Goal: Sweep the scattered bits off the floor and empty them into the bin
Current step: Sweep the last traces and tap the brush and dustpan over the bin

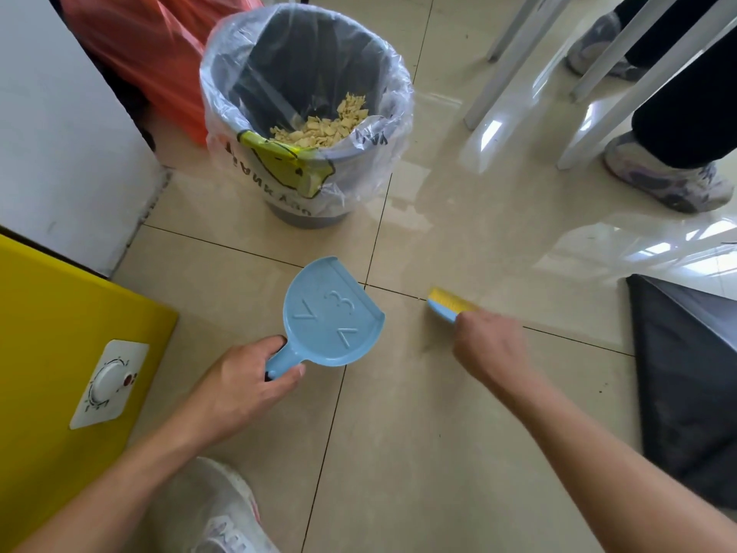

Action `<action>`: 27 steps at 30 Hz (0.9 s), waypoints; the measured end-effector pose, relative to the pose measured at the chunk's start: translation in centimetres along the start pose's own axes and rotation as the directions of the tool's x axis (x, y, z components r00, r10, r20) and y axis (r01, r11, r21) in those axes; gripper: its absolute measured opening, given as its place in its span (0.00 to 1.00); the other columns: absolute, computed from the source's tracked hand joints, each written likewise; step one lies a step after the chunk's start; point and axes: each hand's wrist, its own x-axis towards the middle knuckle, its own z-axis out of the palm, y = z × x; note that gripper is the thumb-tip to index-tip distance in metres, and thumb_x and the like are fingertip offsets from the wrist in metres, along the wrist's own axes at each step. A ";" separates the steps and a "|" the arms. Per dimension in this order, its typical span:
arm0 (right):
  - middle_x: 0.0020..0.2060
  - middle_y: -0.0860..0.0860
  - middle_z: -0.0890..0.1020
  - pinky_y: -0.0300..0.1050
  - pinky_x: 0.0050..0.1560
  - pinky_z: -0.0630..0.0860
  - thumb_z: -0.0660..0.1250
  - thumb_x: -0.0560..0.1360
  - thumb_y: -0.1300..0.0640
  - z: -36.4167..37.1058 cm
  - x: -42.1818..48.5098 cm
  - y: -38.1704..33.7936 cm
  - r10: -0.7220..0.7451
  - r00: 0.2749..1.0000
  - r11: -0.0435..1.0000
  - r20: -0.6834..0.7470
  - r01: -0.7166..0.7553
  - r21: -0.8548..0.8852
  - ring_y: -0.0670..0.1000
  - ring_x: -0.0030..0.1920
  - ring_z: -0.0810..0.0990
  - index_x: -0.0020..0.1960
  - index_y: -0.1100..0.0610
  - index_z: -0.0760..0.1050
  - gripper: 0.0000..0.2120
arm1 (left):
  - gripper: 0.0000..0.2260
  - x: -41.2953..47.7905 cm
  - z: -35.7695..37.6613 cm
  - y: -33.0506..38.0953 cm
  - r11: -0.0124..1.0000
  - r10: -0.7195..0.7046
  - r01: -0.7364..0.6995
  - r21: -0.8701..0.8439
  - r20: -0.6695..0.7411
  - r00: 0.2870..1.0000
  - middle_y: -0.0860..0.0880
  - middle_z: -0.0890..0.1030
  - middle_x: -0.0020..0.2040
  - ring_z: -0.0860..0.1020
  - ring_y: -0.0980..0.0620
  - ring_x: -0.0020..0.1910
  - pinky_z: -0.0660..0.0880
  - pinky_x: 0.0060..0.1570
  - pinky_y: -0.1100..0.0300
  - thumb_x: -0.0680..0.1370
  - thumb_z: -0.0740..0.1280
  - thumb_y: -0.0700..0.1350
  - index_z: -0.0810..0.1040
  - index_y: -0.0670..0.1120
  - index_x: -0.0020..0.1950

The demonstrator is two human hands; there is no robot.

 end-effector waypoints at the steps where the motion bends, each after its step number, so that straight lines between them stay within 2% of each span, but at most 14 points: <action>1: 0.42 0.56 0.84 0.44 0.33 0.63 0.62 0.71 0.61 0.2 -1.1 -0.7 -0.035 0.999 0.999 0.020 0.035 -0.006 0.60 0.41 0.84 0.44 0.57 0.79 0.07 | 0.15 0.0 0.1 0.0 1.000 0.001 -0.001 0.004 -0.001 1.000 0.56 0.68 0.28 0.65 0.56 0.26 0.65 0.26 0.65 0.78 0.68 0.57 0.70 0.48 0.39; 5: 0.41 0.53 0.84 0.45 0.30 0.59 0.60 0.73 0.59 0.2 -4.7 -1.3 -0.107 0.986 0.993 0.129 0.111 -0.030 0.59 0.41 0.83 0.39 0.52 0.69 0.05 | 0.15 -0.3 0.4 0.0 1.000 0.000 0.000 0.002 0.007 1.000 0.56 0.69 0.29 0.66 0.57 0.27 0.65 0.26 0.66 0.77 0.67 0.58 0.72 0.48 0.41; 7: 0.40 0.52 0.83 0.46 0.31 0.62 0.58 0.76 0.56 0.1 -6.1 -0.5 -0.107 0.983 0.993 0.146 0.113 -0.033 0.58 0.41 0.83 0.41 0.52 0.70 0.06 | 0.16 -0.5 0.5 0.1 1.000 -0.001 0.001 0.003 0.018 1.000 0.57 0.69 0.28 0.66 0.57 0.26 0.63 0.26 0.65 0.77 0.67 0.59 0.71 0.48 0.40; 11: 0.33 0.50 0.79 0.46 0.29 0.69 0.55 0.80 0.49 -1.6 -6.0 2.3 -0.032 0.999 0.999 0.003 0.032 0.009 0.58 0.36 0.81 0.48 0.49 0.75 0.11 | 0.17 -0.5 0.3 0.3 1.000 -0.008 0.008 0.001 0.015 1.000 0.56 0.68 0.29 0.66 0.56 0.27 0.64 0.29 0.61 0.76 0.66 0.59 0.71 0.47 0.40; 13: 0.29 0.49 0.75 0.45 0.28 0.67 0.55 0.80 0.49 -2.6 -4.2 3.1 0.019 0.995 0.999 -0.099 -0.015 0.048 0.59 0.32 0.77 0.47 0.50 0.76 0.12 | 0.17 -0.4 0.1 0.5 1.000 -0.013 0.013 0.001 0.006 1.000 0.56 0.68 0.29 0.65 0.56 0.27 0.64 0.29 0.60 0.77 0.67 0.58 0.71 0.46 0.40; 15: 0.28 0.50 0.73 0.44 0.28 0.65 0.56 0.80 0.49 -3.2 -1.7 2.9 0.069 0.980 0.995 -0.189 -0.055 0.079 0.60 0.30 0.74 0.48 0.49 0.78 0.12 | 0.15 -0.2 0.0 0.6 1.000 -0.019 0.019 0.002 0.002 1.000 0.56 0.68 0.28 0.66 0.56 0.27 0.64 0.30 0.60 0.77 0.67 0.57 0.72 0.47 0.40; 17: 0.31 0.51 0.75 0.44 0.31 0.67 0.57 0.80 0.50 -3.3 0.7 2.2 0.078 0.970 0.992 -0.229 -0.054 0.112 0.61 0.33 0.77 0.52 0.47 0.80 0.12 | 0.15 -0.2 -0.1 0.6 1.000 -0.025 0.025 0.019 -0.011 1.000 0.57 0.69 0.28 0.66 0.56 0.27 0.64 0.29 0.60 0.77 0.68 0.57 0.73 0.47 0.41; 20: 0.35 0.54 0.80 0.45 0.31 0.66 0.59 0.79 0.55 -1.8 2.1 0.0 -0.040 0.981 0.998 -0.192 0.049 0.045 0.60 0.37 0.82 0.54 0.48 0.79 0.11 | 0.16 -0.3 -0.1 0.6 0.999 -0.021 0.021 0.034 -0.017 1.000 0.56 0.70 0.29 0.67 0.56 0.27 0.64 0.28 0.62 0.77 0.67 0.58 0.72 0.47 0.40; 22: 0.31 0.53 0.79 0.43 0.27 0.63 0.59 0.76 0.59 -0.2 1.0 -1.3 -0.153 0.977 0.988 -0.147 0.149 -0.035 0.60 0.30 0.79 0.51 0.51 0.77 0.09 | 0.16 -0.4 0.0 0.4 0.999 -0.016 0.017 0.038 -0.014 1.000 0.56 0.70 0.29 0.67 0.56 0.27 0.63 0.27 0.64 0.77 0.67 0.59 0.71 0.47 0.40; 25: 0.26 0.52 0.76 0.40 0.24 0.55 0.64 0.73 0.60 1.5 -1.6 -1.1 -0.261 0.958 0.965 -0.122 0.257 -0.050 0.58 0.22 0.66 0.51 0.51 0.80 0.10 | 0.17 -0.5 0.2 0.0 1.000 -0.014 0.015 0.027 -0.010 1.000 0.56 0.70 0.28 0.67 0.57 0.26 0.62 0.27 0.64 0.76 0.67 0.59 0.69 0.48 0.40; 27: 0.27 0.53 0.78 0.40 0.25 0.58 0.65 0.73 0.59 2.4 -3.6 -0.1 -0.273 0.955 0.962 -0.118 0.266 -0.068 0.59 0.23 0.71 0.54 0.50 0.81 0.12 | 0.16 -0.4 0.4 -0.1 0.999 -0.006 0.006 0.034 0.012 1.000 0.56 0.69 0.28 0.66 0.57 0.26 0.63 0.27 0.63 0.76 0.66 0.60 0.69 0.49 0.40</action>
